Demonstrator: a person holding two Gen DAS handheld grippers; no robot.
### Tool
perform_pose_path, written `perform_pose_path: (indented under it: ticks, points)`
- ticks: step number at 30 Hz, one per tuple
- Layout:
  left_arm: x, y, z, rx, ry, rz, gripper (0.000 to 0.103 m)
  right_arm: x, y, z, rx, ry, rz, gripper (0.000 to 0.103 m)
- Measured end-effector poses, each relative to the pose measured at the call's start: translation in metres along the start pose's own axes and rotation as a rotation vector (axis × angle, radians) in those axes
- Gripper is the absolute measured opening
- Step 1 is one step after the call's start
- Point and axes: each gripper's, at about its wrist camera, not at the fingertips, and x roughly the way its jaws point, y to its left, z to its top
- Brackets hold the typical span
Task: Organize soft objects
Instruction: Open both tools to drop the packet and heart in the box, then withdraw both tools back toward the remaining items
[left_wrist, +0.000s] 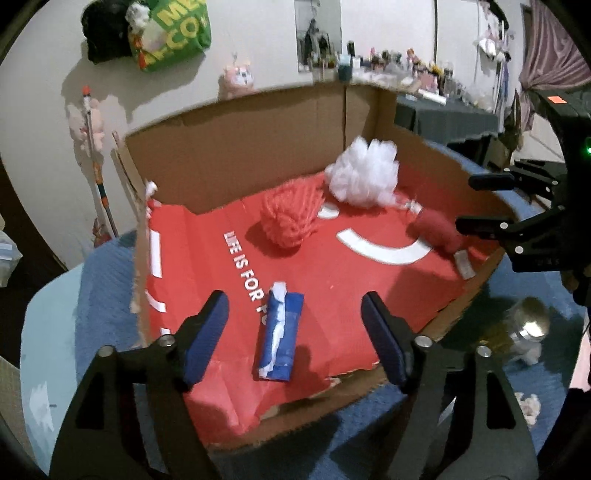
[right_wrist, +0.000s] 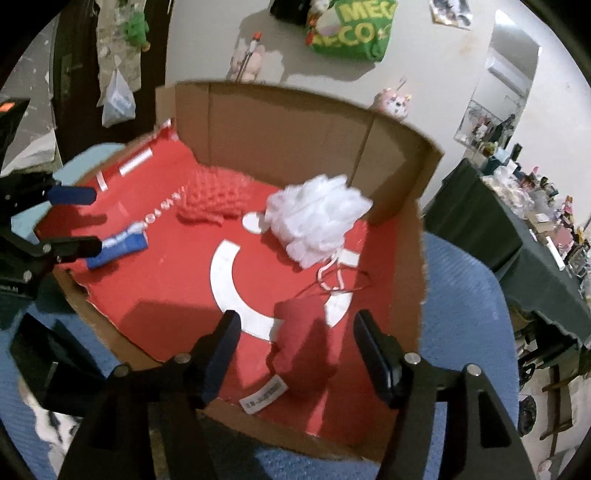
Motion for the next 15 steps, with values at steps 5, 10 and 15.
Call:
perform_pose_path:
  ticks: [5,10,15]
  points:
    - [-0.041,-0.011,0.001,-0.026,-0.104,0.003,0.080,-0.041,-0.001,0.001,0.036,-0.090,0.009,0.077]
    - [-0.089,-0.029,-0.007,-0.042,-0.235,0.028,0.091,-0.092,0.005,-0.005,0.075,-0.209,0.023,0.088]
    - [-0.129,-0.046,-0.019,-0.068,-0.336,0.038,0.099,-0.142,0.021,-0.017,0.084,-0.328,0.024,0.095]
